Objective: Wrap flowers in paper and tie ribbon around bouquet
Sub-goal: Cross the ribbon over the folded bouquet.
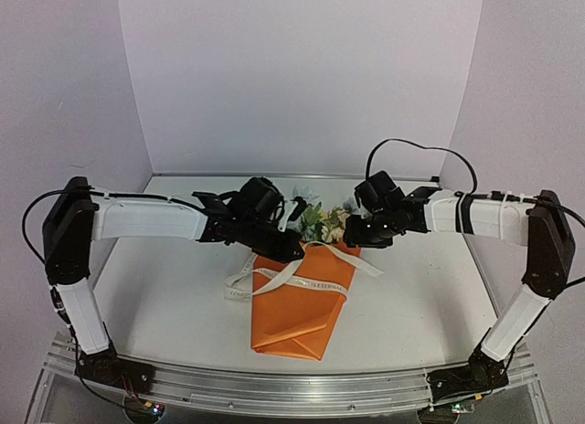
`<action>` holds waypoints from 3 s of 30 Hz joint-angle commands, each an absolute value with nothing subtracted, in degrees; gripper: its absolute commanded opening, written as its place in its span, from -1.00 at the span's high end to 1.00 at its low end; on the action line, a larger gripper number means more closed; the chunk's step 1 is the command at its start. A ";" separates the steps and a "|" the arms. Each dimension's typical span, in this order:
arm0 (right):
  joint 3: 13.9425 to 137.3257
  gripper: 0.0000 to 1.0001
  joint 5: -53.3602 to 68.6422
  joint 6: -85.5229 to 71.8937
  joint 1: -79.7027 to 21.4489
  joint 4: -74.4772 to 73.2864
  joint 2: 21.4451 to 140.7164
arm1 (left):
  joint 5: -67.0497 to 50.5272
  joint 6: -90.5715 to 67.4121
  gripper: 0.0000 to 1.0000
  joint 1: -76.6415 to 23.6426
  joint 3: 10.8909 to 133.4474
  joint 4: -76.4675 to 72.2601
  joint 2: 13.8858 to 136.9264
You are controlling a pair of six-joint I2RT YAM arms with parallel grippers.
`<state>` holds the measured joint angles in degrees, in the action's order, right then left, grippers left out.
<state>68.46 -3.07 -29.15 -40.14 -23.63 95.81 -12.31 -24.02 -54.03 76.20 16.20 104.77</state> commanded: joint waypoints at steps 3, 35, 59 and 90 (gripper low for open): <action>73.28 -0.02 3.94 -24.03 -39.84 -20.94 99.50 | -17.27 -23.87 1.00 -51.00 67.24 14.96 93.69; 77.04 -0.12 24.17 -17.01 -40.81 -13.97 111.56 | -18.96 -26.08 1.00 -43.78 68.43 16.20 95.73; 79.17 1.00 16.71 -21.14 -42.01 -13.11 111.39 | -17.84 -26.52 1.00 -42.84 69.63 16.78 95.37; 78.55 1.00 11.47 -14.25 -37.52 -7.29 109.04 | -22.86 -27.54 0.99 -42.80 80.34 16.36 105.24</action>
<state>78.64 12.64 -15.50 -37.84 -9.91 111.57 -21.10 -27.07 -43.05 77.29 17.01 104.31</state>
